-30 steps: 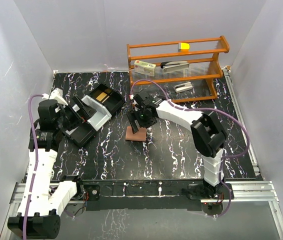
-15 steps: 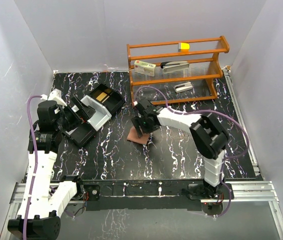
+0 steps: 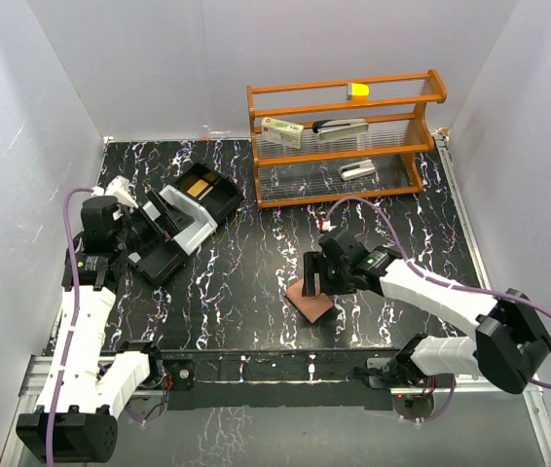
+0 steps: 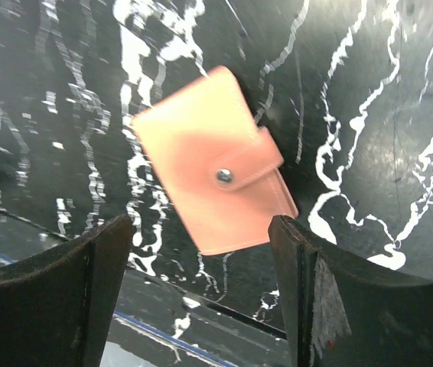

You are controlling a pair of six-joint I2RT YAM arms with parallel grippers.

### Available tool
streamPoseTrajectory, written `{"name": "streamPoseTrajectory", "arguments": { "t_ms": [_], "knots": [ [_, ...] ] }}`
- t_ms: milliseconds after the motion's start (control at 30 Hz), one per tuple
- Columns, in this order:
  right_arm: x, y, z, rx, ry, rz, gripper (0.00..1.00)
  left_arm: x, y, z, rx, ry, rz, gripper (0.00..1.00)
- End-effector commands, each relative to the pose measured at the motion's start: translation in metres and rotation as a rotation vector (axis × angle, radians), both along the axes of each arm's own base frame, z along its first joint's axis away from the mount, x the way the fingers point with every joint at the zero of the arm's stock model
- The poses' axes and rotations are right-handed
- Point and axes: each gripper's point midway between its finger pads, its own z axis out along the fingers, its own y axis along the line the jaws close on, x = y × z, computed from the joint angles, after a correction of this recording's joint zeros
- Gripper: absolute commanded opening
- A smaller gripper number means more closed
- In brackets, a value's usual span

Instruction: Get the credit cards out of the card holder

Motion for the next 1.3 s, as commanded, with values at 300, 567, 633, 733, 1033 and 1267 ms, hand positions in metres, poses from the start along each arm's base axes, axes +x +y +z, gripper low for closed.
{"name": "streamPoseTrajectory", "arguments": {
  "t_ms": [300, 567, 633, 733, 1033, 1267],
  "knots": [
    [0.128, 0.041, 0.076, -0.009, -0.321, -0.194, 0.65, -0.022, -0.002, -0.010, -0.013, 0.110, -0.002, 0.99],
    [0.236, 0.050, 0.066, -0.024, -0.472, -0.354, 0.64, -0.033, 0.004, -0.015, 0.007, 0.120, 0.034, 0.99],
    [0.255, 0.047, 0.048, -0.042, -0.487, -0.363, 0.63, -0.033, 0.004, -0.016, 0.013, 0.121, 0.026, 0.99],
    [0.277, 0.038, 0.026, -0.058, -0.464, -0.389, 0.62, -0.031, 0.004, -0.019, 0.022, 0.128, 0.019, 0.99],
    [0.316, 0.022, 0.002, -0.076, -0.487, -0.390, 0.62, -0.014, 0.003, -0.026, 0.014, 0.150, 0.016, 0.99],
    [0.341, 0.002, -0.012, -0.107, -0.488, -0.393, 0.61, 0.003, 0.005, -0.037, 0.029, 0.187, 0.020, 0.99]
  ]
}}
